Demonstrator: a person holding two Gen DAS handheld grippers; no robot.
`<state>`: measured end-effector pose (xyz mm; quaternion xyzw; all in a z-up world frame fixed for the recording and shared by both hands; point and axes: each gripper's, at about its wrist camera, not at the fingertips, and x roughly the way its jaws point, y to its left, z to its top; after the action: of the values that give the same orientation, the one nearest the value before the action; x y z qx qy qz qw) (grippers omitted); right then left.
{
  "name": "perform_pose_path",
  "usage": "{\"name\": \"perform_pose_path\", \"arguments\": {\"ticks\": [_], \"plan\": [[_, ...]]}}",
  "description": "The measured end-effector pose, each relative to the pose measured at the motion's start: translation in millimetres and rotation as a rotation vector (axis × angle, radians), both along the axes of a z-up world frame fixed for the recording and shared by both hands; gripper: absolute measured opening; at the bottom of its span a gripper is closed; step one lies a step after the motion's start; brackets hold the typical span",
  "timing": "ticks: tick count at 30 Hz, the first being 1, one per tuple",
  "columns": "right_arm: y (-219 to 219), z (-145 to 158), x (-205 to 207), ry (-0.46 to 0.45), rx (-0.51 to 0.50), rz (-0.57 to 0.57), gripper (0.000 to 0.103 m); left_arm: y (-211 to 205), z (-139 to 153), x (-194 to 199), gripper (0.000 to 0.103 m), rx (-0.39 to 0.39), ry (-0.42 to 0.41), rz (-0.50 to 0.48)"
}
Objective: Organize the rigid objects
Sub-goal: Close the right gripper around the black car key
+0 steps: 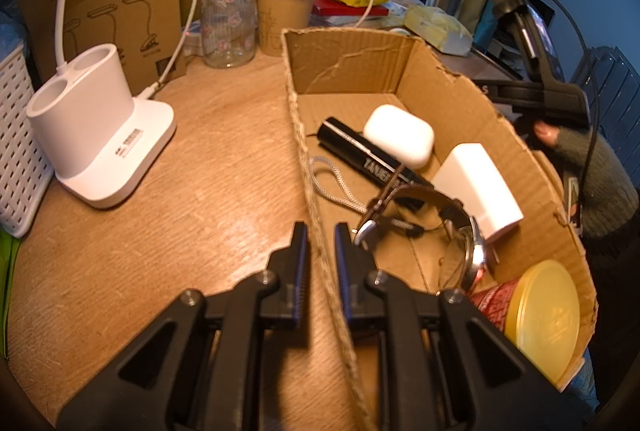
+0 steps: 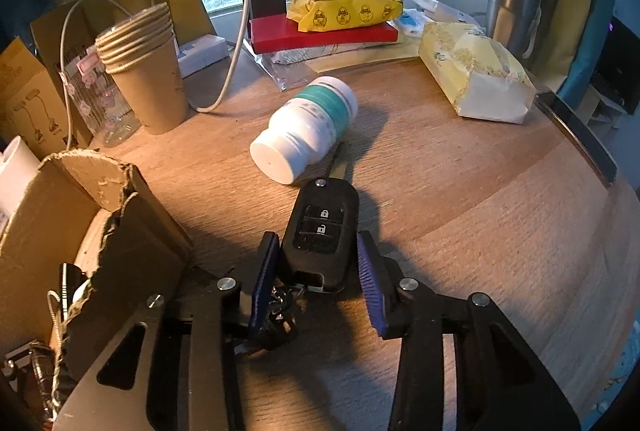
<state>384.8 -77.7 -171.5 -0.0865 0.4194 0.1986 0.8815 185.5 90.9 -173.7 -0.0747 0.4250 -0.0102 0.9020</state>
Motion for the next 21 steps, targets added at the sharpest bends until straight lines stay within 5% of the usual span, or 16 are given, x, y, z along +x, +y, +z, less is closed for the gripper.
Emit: {"name": "perform_pose_path", "arguments": {"ticks": [21], "plan": [[-33,15,-22,0.011,0.139,-0.044,0.04,-1,0,0,0.015,0.0,0.0,0.0]]}}
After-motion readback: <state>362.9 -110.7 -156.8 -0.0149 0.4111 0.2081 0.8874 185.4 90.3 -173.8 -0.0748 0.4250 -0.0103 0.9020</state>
